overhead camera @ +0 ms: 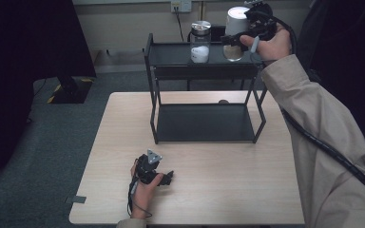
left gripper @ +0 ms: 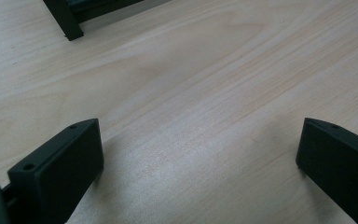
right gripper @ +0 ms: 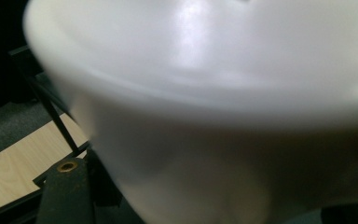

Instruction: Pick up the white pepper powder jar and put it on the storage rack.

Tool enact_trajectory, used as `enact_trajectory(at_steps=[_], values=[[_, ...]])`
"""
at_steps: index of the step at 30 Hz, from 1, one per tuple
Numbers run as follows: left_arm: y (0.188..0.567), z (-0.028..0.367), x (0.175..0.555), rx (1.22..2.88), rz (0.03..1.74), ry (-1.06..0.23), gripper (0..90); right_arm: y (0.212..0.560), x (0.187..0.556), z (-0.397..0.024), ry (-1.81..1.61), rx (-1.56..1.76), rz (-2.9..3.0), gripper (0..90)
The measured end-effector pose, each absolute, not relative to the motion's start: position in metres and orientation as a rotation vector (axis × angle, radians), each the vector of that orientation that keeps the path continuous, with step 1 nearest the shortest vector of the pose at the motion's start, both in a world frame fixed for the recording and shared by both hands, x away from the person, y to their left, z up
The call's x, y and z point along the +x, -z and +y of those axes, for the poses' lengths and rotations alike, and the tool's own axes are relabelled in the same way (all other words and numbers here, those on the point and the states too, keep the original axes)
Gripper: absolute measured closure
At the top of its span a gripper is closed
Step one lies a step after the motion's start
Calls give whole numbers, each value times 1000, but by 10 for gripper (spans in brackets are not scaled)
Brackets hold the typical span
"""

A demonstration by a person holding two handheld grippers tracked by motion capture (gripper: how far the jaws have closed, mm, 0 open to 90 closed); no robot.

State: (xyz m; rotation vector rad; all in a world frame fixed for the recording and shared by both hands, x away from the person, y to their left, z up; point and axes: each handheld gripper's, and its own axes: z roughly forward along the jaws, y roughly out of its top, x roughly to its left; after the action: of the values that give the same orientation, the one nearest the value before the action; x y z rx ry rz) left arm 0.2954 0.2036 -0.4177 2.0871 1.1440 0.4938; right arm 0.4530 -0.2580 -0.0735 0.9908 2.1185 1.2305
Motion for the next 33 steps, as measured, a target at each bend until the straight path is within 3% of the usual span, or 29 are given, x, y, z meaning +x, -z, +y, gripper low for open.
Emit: enact_trajectory(at_steps=[13,33], values=[[418,204,295,2088,1144,-493,0,86,482,-248,-1214,1063,2104,303],[418,204,295,2088,1144,-493,0,94,489,-249,-1215,1075,2111,302]])
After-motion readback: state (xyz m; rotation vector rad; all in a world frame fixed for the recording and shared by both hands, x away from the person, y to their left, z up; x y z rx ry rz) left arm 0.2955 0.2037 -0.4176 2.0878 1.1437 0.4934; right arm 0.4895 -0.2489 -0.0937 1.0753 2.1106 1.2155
